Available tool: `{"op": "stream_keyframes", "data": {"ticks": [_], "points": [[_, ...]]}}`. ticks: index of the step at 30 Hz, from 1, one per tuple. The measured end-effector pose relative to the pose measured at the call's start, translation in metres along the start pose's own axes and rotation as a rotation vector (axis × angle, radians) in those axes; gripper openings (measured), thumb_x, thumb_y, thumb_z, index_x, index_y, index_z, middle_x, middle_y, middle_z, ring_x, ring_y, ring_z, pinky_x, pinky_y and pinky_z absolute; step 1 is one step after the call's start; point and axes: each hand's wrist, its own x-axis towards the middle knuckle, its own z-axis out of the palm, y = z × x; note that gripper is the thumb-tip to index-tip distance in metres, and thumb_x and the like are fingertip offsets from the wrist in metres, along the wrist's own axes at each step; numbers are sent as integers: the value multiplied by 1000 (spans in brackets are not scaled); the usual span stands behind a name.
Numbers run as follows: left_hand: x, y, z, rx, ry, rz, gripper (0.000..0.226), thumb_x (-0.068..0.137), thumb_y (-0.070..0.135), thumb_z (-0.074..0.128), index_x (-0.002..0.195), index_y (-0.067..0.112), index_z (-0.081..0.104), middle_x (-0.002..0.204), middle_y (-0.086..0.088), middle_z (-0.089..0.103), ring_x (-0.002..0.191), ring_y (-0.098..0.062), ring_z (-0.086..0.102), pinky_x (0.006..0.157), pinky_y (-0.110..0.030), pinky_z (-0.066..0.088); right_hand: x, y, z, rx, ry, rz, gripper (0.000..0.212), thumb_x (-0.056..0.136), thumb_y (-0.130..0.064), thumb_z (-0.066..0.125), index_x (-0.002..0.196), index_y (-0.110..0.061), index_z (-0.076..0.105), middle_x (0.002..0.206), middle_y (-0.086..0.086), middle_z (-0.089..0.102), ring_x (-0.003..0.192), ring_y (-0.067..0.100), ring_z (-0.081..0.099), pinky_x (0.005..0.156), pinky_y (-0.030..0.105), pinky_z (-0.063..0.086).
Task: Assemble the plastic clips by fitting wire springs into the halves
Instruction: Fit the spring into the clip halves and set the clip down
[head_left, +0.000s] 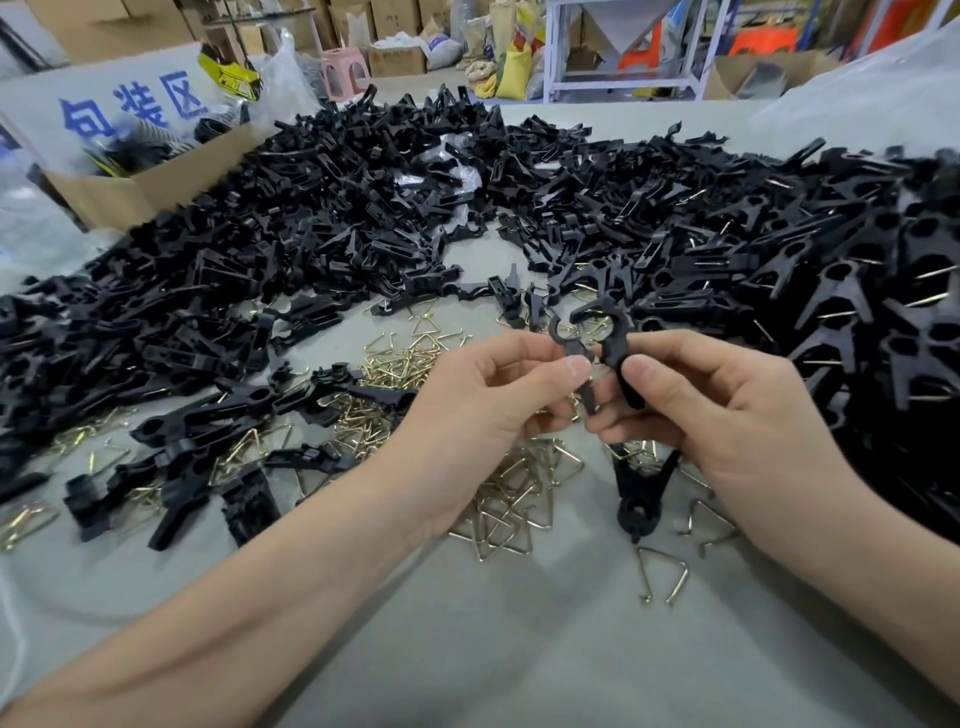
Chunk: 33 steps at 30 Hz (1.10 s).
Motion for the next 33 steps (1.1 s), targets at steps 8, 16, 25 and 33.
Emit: {"op": "stream_keyframes", "data": {"ticks": [8, 16, 25, 33], "points": [[0, 0, 1, 59, -19, 11, 19, 65, 34, 74, 78, 19, 75, 65, -2, 58, 64, -13, 53, 78, -34, 46, 0, 0, 1, 0, 2, 3, 24, 75, -17, 56, 94, -4, 65, 68, 11, 69, 58, 21, 68, 57, 24, 56], [1, -3, -1, 89, -39, 15, 17, 73, 30, 76, 86, 20, 77, 77, -7, 61, 64, -11, 54, 79, -35, 47, -1, 0, -2, -59, -38, -11, 30, 77, -19, 58, 105, -6, 63, 72, 13, 69, 63, 25, 67, 60, 25, 55], [2, -5, -2, 119, -41, 13, 10, 70, 33, 73, 78, 29, 77, 61, 6, 58, 62, -9, 54, 79, -34, 47, -3, -1, -2, -66, -27, -8, 27, 74, -17, 59, 96, -4, 67, 70, 14, 69, 58, 23, 66, 58, 24, 56], [2, -2, -7, 79, -168, -8, 14, 70, 32, 78, 77, 21, 76, 71, -4, 63, 61, -8, 53, 71, -21, 51, -3, -8, -6, -221, -124, -55, 21, 85, -2, 58, 98, -13, 71, 66, 3, 68, 54, 16, 61, 54, 26, 55]]}}
